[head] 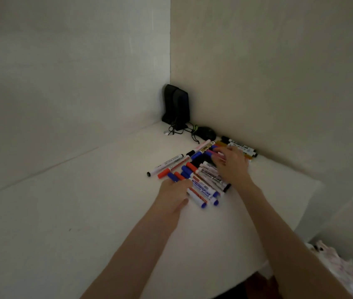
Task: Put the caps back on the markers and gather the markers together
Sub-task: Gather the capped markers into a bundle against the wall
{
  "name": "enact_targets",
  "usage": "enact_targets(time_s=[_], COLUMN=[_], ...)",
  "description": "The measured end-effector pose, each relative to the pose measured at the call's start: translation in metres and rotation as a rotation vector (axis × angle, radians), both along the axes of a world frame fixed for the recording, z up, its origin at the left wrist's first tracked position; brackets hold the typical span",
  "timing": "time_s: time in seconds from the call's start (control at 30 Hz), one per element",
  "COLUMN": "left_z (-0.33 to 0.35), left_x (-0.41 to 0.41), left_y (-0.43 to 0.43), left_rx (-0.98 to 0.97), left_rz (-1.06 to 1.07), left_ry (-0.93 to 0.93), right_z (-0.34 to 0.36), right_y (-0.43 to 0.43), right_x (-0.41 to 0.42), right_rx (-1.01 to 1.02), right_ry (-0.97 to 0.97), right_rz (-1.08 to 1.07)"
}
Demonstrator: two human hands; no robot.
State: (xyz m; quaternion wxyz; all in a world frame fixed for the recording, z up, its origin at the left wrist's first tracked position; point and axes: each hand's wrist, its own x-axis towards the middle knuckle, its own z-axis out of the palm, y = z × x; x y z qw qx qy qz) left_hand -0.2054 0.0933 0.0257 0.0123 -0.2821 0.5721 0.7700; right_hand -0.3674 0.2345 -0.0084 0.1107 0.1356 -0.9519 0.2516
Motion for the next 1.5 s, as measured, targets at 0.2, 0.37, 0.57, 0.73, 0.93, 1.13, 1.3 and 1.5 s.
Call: enact_targets(time_s=[0.2, 0.37, 0.57, 0.73, 0.93, 1.13, 1.3, 1.5], left_z=[-0.026, -0.032, -0.032, -0.036, -0.039, -0.035, -0.033, -0.022], left_x=[-0.027, -0.038, -0.045, -0.049, -0.054, -0.067, -0.079, -0.088], left_y=[0.052, 0.090, 0.094, 0.095, 0.090, 0.083, 0.081, 0.074], left_rx=[0.008, -0.153, -0.379, -0.419, -0.335, -0.164, -0.087, -0.011], left_rz=[0.236, 0.309, 0.249, 0.238, 0.237, 0.339, 0.463, 0.491], left_ry=[0.035, 0.130, 0.157, 0.176, 0.164, 0.102, 0.121, 0.032], right_z=[0.005, 0.007, -0.008, -0.008, -0.007, -0.006, -0.003, 0.007], right_y=[0.034, 0.031, 0.022, 0.017, 0.021, 0.001, -0.016, -0.036], right_x=[-0.077, -0.098, -0.089, -0.087, -0.089, -0.067, -0.028, 0.007], right_rx=[0.102, 0.280, 0.332, 0.313, 0.354, 0.182, 0.104, 0.067], right_ry=[-0.064, -0.088, -0.048, -0.052, -0.111, -0.195, -0.148, -0.192], right_rz=[-0.174, -0.203, -0.231, -0.242, -0.264, -0.159, -0.155, -0.176])
